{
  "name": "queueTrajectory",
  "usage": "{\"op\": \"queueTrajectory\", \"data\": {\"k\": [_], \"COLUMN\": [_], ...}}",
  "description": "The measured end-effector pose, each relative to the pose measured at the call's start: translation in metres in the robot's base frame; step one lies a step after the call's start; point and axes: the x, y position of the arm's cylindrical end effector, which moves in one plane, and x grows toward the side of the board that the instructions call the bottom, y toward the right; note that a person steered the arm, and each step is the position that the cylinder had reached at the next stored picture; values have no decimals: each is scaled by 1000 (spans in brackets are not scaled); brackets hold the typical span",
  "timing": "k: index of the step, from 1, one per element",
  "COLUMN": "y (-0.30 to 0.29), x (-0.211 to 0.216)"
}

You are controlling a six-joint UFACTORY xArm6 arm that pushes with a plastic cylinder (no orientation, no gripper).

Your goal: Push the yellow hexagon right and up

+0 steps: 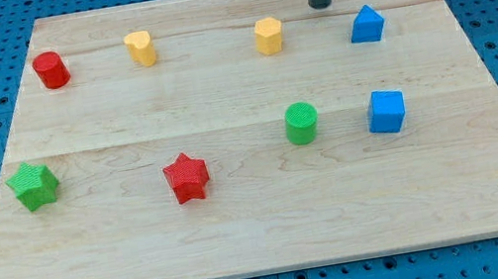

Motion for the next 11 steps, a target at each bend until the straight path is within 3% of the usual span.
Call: {"op": "queueTrajectory", "data": {"k": [4,5,6,7,10,11], "y": [-39,-83,-109,-94,2,-46], "x": [72,95,69,42,5,44]}}
